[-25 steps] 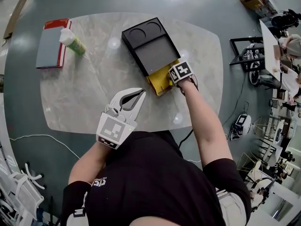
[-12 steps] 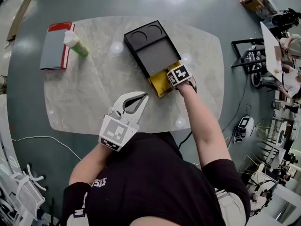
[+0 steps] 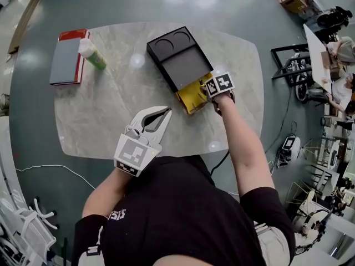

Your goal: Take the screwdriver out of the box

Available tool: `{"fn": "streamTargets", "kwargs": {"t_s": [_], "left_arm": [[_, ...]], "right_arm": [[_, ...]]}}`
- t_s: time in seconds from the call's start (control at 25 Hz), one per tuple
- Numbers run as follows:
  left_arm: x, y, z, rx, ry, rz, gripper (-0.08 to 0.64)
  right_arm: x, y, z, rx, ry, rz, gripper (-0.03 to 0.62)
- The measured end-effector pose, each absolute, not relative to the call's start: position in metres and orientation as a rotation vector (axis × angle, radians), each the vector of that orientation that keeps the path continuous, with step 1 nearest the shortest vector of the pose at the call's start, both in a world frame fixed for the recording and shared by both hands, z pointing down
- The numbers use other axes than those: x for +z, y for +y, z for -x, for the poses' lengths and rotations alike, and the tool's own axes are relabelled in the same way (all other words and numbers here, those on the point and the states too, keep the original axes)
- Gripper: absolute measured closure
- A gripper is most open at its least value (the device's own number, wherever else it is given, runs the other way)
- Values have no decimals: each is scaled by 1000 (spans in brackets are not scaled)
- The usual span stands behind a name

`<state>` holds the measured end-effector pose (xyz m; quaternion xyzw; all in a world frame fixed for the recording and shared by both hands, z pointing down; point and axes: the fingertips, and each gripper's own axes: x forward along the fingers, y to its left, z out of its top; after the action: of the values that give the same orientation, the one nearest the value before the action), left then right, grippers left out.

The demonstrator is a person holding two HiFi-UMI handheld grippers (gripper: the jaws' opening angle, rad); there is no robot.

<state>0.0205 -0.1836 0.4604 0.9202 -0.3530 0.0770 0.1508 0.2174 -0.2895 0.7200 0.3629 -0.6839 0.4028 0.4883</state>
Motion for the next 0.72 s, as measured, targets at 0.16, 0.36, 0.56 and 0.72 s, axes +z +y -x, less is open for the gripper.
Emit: {"fn": "streamTargets", "kwargs": {"t_s": [0.16, 0.36, 0.56, 0.72], "left_arm": [[457, -179, -20, 213, -993, -2659, 558], [451, -174, -19, 200, -981, -2672, 558], [447, -169, -14, 179, -987, -2675, 558], [445, -164, -10, 164, -980, -2679, 558]], "right_arm": [[713, -286, -214, 963, -1657, -864, 515], [705, -274, -219, 956, -1620, -837, 514], [701, -260, -225, 943, -1589, -806, 514], [697, -251, -227, 938, -1586, -822, 514]]}}
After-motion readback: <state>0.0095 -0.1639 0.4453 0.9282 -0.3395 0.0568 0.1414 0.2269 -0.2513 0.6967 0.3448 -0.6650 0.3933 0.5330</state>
